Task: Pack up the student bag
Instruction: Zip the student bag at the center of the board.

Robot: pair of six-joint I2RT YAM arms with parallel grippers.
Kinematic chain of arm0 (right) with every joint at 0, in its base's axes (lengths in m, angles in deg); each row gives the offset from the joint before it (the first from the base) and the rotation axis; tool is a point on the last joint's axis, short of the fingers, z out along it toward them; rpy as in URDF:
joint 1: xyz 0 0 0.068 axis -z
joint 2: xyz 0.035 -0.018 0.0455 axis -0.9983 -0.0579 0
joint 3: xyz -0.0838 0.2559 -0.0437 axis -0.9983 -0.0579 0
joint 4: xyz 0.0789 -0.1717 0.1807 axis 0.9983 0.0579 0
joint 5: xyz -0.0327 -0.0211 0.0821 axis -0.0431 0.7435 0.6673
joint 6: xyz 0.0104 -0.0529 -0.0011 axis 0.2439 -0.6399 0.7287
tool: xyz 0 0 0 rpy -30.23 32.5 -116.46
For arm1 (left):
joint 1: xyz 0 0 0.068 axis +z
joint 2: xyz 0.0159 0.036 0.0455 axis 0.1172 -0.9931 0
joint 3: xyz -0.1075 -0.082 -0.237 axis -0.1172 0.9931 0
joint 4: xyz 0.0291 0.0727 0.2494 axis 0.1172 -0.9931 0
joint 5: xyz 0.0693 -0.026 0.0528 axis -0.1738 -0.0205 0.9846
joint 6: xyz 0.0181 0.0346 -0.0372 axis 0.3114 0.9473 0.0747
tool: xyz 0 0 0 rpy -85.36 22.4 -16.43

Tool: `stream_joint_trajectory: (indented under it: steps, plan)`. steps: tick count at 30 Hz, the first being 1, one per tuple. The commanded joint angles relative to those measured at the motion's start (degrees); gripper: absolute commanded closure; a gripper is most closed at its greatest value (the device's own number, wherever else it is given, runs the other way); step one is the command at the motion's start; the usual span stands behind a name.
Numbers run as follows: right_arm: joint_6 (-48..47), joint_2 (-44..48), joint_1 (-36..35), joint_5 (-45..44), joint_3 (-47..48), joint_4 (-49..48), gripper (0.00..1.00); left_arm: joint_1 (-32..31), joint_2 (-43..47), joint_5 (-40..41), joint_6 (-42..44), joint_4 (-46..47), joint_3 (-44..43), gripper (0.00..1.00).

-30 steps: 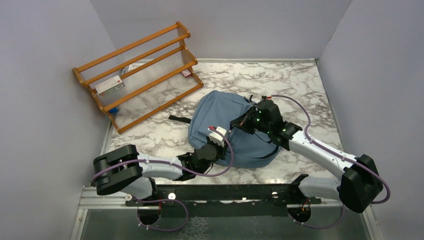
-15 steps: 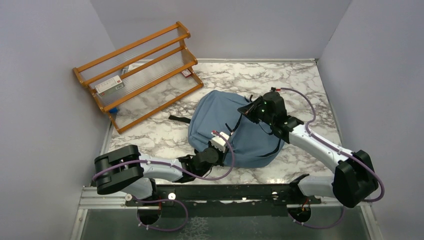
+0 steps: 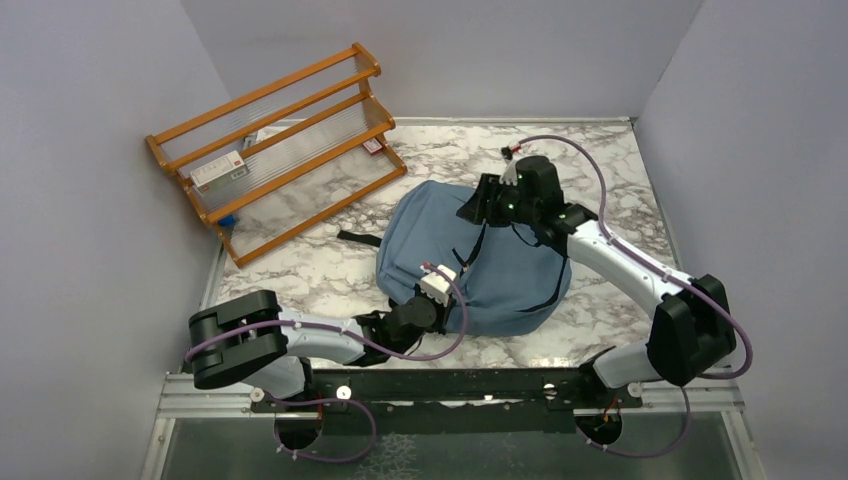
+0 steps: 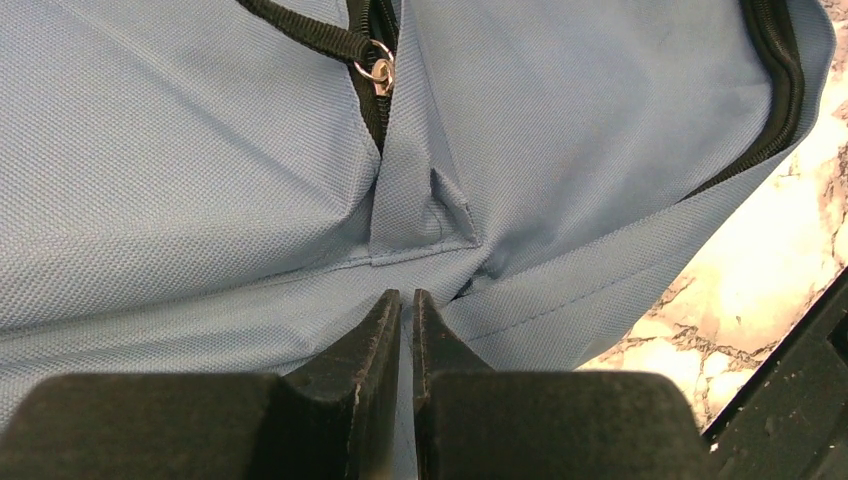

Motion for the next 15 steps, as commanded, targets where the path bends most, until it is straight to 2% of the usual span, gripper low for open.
stream_joint_trajectory:
  steps: [1,7,15]
  plan:
    - [-14.31,-3.40,0.02,8.91,3.07,7.94,0.44,-0.37,1.29,0.79,-1.48,0.39,0.83,0.90]
    - [-20.54,-5.10,-0.87,12.71,5.88,13.11,0.38,-0.39,1.27,0.86,-1.27,0.30,0.74,0.90]
    - [-25.70,-7.80,-5.01,11.60,7.09,17.68,0.39,-0.35,0.61,0.67,-1.43,0.30,0.48,0.90]
